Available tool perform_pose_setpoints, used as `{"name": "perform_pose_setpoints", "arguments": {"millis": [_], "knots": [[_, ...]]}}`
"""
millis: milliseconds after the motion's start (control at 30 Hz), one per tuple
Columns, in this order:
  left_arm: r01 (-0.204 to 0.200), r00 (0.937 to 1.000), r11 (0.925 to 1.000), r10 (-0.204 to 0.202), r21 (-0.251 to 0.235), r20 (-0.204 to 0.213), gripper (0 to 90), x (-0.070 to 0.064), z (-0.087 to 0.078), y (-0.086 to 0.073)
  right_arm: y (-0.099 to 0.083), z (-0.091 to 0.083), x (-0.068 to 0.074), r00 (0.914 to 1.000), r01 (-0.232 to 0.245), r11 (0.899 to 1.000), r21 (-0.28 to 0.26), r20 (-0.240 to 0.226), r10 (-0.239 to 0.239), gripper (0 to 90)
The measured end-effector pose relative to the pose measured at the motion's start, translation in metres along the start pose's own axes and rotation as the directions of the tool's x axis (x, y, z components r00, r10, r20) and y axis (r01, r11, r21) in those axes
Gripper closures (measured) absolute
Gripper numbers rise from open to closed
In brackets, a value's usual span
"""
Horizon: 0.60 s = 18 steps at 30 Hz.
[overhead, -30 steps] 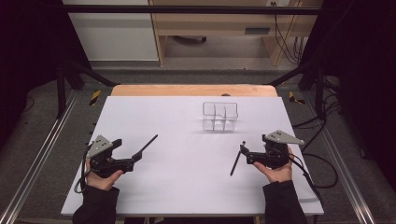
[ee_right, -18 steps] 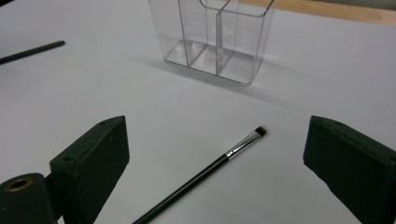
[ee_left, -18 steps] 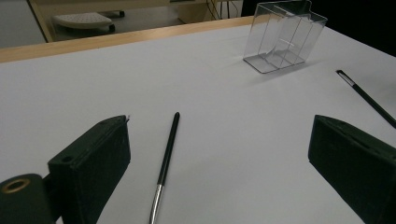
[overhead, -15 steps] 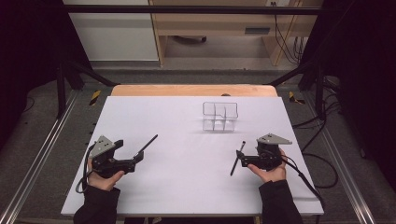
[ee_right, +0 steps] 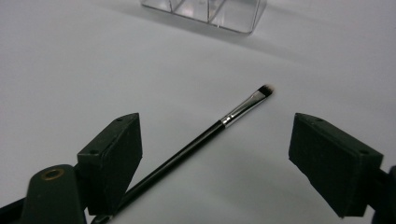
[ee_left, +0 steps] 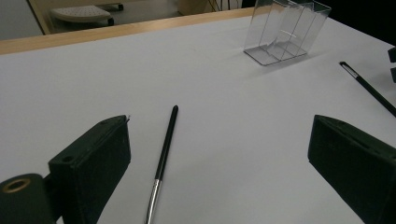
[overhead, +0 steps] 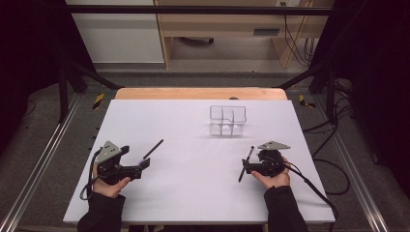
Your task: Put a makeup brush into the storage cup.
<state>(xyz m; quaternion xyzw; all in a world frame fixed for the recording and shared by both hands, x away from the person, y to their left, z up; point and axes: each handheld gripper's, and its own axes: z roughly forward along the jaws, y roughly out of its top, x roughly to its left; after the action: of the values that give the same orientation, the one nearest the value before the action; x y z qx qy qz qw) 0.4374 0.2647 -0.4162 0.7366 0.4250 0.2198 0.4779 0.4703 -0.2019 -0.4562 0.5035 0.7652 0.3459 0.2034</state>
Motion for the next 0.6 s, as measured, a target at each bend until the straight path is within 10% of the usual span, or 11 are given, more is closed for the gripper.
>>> {"name": "perform_pose_setpoints", "arguments": {"millis": [600], "knots": [[-0.011, 0.9999, 0.9997, 0.011, 0.023, -0.007, 5.1, -0.001, 0.004, -0.001, -0.005, 0.021, 0.004, 0.9997, 0.024, 0.997, 0.074, -0.005, -0.024, 36.0]]}}
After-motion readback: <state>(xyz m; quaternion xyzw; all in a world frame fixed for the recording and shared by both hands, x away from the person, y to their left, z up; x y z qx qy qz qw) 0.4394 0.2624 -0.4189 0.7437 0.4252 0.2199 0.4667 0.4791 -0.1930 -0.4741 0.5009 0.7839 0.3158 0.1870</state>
